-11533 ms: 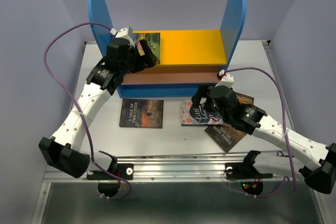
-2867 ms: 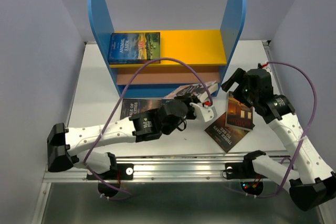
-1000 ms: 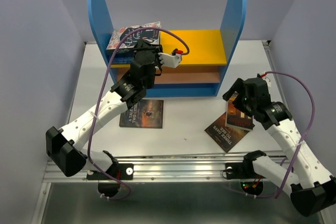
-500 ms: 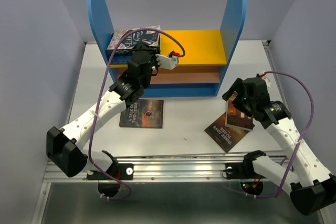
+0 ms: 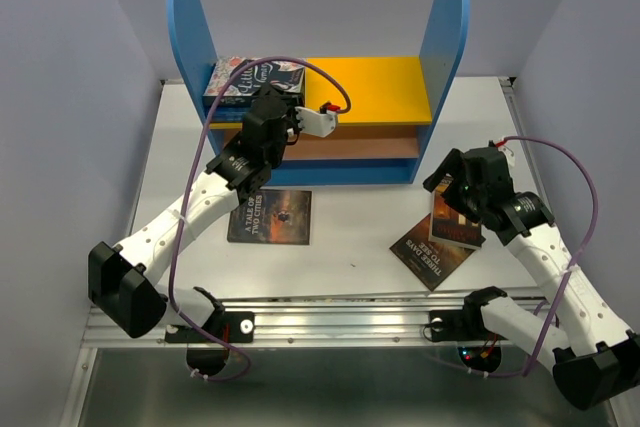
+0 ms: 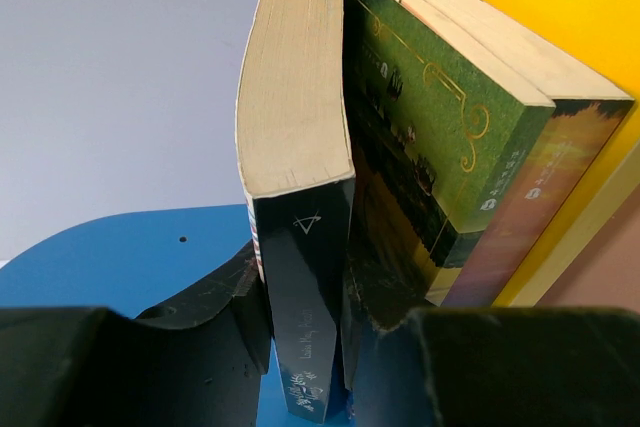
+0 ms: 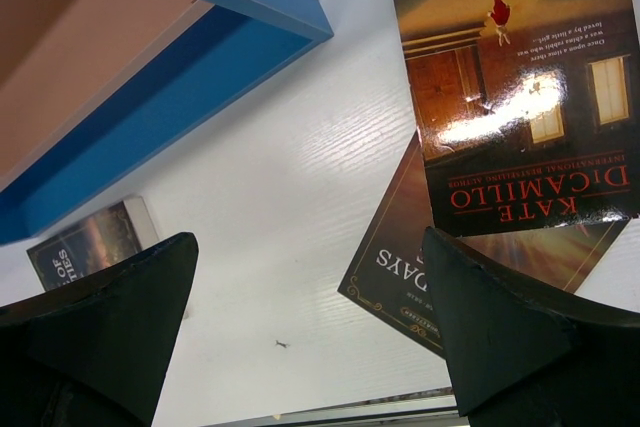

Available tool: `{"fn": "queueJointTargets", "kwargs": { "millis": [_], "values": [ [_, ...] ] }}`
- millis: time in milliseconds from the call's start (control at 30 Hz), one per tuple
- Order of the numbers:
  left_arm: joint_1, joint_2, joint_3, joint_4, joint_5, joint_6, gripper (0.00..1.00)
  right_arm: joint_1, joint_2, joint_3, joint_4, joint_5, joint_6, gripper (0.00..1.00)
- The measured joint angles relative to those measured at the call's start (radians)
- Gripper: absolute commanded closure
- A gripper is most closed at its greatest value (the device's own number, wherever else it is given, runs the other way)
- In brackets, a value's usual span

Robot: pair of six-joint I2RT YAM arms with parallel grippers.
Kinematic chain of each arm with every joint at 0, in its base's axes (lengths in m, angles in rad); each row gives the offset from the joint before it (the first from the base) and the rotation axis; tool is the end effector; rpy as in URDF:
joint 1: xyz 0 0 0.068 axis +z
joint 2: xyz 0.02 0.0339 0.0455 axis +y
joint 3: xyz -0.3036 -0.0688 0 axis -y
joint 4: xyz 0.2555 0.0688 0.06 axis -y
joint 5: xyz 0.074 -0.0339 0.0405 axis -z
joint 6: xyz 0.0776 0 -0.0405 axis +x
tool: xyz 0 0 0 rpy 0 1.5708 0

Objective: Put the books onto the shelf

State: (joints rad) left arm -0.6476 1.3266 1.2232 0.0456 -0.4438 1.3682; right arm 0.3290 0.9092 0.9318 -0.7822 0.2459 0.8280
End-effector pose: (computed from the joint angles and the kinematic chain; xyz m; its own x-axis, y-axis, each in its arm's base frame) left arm 0.2998 -0.1850 0.4331 0.1895 0.9659 -0.1766 0.0860 0.1628 0.9829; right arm 0.1914 0.0454 0.3160 -0.5486 0.5676 -0.6139 0.3811 0.8233 0.4207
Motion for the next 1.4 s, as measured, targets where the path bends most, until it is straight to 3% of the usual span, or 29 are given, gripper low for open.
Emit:
{"fn": "queueJointTargets", "kwargs": {
  "millis": [100, 333, 467, 800, 967, 1100, 1400],
  "values": [
    [0.006, 0.000, 0.000, -0.005, 0.004, -0.002, 0.76, 0.000, 0.000, 0.000, 0.000, 0.000, 0.003, 0.00],
    [0.011, -0.002, 0.000, -0.023, 0.004, -0.024, 0.48, 0.000, -0.010, -0.009, 0.001, 0.001, 0.008, 0.00],
    [0.011, -0.010, 0.002, -0.047, 0.007, -0.031, 0.37, 0.000, -0.010, -0.014, 0.002, 0.001, 0.011, 0.00],
    [0.015, -0.032, 0.116, -0.239, 0.077, -0.113, 0.29, 0.000, -0.003, -0.016, 0.005, -0.006, 0.014, 0.00],
    [0.015, -0.033, 0.166, -0.303, 0.103, -0.136, 0.09, 0.000, 0.002, -0.021, 0.006, -0.017, 0.014, 0.00],
    [0.015, -0.033, 0.192, -0.349, 0.117, -0.148, 0.01, 0.000, 0.002, -0.030, 0.008, -0.022, 0.014, 0.00],
    [0.015, -0.047, 0.318, -0.510, 0.261, -0.174, 0.01, 0.000, 0.002, -0.030, 0.008, -0.037, 0.014, 0.00]
  ]
}}
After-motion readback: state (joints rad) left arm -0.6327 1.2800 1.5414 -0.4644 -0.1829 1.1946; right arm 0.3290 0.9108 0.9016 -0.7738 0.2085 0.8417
